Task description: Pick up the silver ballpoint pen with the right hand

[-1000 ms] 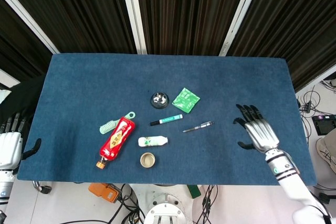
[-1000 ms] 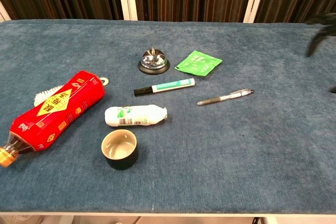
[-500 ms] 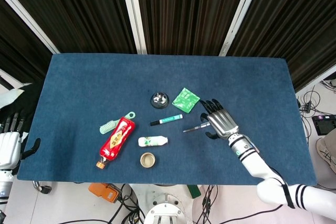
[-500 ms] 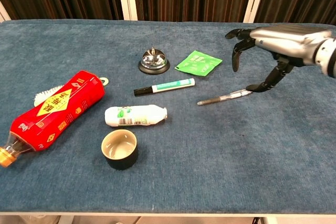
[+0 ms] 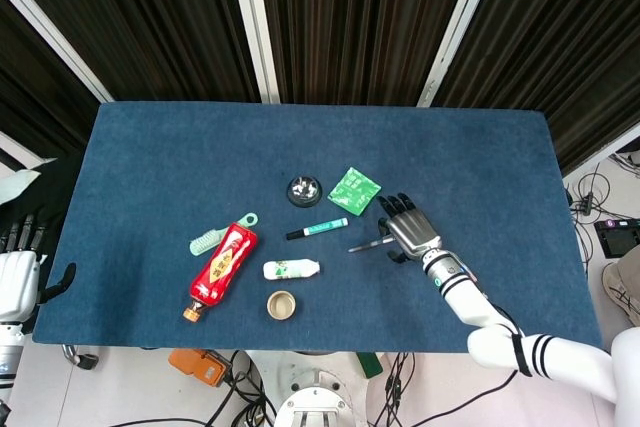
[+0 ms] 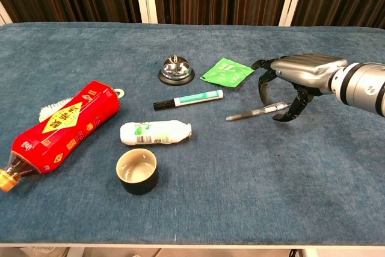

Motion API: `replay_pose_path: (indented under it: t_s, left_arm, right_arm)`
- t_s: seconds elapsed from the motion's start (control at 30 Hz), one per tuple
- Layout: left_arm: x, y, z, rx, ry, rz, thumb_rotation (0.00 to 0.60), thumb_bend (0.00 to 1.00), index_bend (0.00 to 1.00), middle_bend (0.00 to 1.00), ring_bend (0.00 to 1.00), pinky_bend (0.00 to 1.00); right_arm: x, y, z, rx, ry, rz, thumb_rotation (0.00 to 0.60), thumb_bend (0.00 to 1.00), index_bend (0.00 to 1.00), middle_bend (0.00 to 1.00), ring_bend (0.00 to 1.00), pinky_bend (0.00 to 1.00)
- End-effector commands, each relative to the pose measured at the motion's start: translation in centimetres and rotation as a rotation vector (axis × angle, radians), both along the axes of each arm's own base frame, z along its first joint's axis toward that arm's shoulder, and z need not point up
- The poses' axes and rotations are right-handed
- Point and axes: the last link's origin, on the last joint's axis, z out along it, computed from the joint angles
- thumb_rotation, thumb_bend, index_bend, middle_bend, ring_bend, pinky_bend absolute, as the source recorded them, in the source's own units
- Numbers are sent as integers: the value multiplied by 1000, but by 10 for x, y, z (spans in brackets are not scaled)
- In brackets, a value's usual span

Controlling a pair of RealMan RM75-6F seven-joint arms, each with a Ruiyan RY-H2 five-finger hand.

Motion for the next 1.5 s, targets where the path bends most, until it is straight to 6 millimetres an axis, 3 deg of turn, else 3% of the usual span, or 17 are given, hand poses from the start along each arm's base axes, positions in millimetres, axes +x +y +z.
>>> replay_pose_path:
  t_s: [0.03, 1.1, 1.5]
  left_arm:
    - [0, 0, 0, -1, 1, 1, 600, 313, 138, 9, 35, 141]
    - [-1, 1, 1, 0, -1, 4, 600, 312, 138, 9, 36, 141]
    - [-1, 1, 0, -2, 1, 3, 600, 313, 138, 9, 37, 141]
  right_arm:
    - [1, 0, -4, 7, 2, 1, 600, 470, 533, 74, 112, 33]
    - [-2, -8, -16, 2, 37, -10, 600, 518, 617, 75, 115, 33]
    - [4, -8, -6, -28, 8, 4, 600, 586, 668, 78, 120, 40]
